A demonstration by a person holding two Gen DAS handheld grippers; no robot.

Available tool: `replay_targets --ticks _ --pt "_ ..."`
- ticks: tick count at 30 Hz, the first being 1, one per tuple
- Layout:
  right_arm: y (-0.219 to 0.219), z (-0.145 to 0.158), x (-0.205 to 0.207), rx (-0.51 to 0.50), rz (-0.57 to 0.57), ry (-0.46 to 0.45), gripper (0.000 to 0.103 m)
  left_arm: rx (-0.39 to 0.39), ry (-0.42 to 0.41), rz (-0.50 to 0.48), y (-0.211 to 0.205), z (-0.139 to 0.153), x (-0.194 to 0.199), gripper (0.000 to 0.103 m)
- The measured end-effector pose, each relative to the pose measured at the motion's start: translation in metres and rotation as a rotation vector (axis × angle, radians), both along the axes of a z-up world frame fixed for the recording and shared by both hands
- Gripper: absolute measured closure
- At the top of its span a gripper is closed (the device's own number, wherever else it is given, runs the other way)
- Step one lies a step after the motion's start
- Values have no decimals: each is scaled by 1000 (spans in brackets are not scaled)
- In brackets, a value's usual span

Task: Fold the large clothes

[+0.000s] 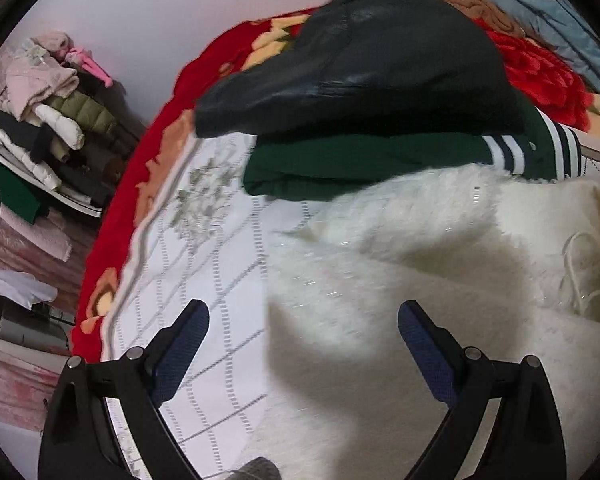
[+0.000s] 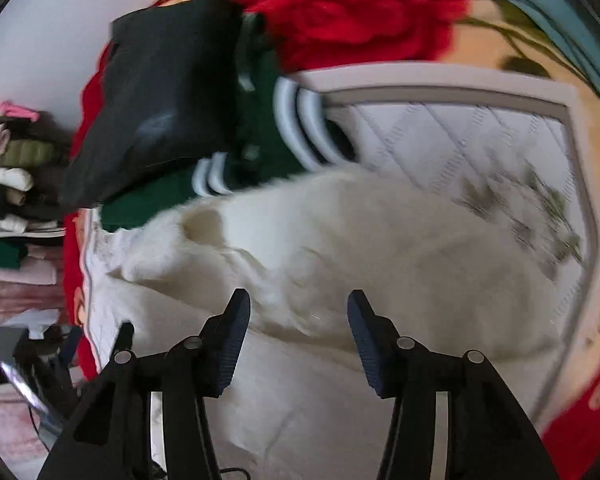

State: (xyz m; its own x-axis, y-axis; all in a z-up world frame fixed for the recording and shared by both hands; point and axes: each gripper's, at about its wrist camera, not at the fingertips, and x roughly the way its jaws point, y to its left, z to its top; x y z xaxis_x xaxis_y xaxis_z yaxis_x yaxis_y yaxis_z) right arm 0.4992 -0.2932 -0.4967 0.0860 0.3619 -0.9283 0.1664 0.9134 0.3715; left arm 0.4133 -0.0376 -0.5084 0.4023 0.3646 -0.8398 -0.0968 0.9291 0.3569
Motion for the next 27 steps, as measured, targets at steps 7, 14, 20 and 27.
replay_targets --ticks 7,14,20,27 --pt "45 -77 -2 2 48 180 50 87 60 -62 -33 -43 22 6" --pt "77 -90 -7 -145 50 121 86 96 73 -70 -30 -49 20 6" --pt "74 -89 -3 -94 86 122 87 60 58 -23 -17 -36 22 6" --pt "38 -36 -14 101 25 -4 56 110 -54 61 8 -9 25 6"
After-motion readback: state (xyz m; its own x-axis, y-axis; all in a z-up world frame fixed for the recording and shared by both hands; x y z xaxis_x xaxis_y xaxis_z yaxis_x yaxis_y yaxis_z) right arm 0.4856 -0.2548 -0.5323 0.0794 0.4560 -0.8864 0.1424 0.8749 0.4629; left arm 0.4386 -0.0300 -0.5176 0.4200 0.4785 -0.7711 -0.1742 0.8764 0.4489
